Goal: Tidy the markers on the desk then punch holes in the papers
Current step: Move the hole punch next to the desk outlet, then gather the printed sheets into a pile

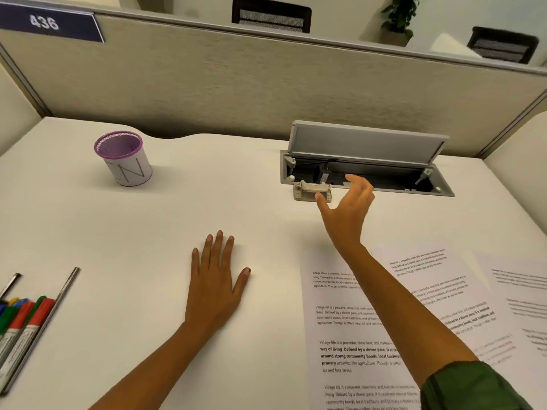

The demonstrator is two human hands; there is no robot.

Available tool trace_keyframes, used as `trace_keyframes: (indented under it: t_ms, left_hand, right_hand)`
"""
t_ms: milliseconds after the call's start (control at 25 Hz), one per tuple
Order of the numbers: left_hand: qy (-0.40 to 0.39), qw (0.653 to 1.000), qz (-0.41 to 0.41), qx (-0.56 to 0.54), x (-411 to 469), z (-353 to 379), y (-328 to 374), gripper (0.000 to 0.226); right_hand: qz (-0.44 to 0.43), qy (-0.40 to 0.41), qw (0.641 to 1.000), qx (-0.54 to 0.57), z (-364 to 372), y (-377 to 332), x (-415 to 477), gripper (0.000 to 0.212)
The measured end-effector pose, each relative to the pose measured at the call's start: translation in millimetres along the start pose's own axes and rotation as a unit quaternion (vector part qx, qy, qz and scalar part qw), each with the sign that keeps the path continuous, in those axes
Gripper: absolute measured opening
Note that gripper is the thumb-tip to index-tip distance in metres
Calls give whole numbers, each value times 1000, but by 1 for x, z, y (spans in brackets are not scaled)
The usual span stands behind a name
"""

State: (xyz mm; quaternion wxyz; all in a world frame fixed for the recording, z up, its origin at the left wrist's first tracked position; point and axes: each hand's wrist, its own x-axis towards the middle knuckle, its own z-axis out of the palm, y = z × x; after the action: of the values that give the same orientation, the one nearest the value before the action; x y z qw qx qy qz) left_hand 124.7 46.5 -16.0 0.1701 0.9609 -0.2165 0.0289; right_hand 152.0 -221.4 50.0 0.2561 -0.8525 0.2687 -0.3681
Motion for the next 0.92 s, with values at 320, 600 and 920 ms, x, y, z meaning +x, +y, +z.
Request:
trace_keyframes:
  t_ms: [320, 600, 920]
  left_hand:
    - [-19, 994, 21, -103, -67, -9, 54, 75]
    - [-18, 997, 55, -58, -106, -2, 109, 72]
    - [-34, 999, 21, 2, -137, 25, 139, 70]
  right_hand:
    - [-50, -14, 999, 13, -125, 26, -73, 44]
    - [-27, -25, 999, -39, -197, 96, -134, 32]
    - [179, -70, 976, -101, -250, 180, -160, 48]
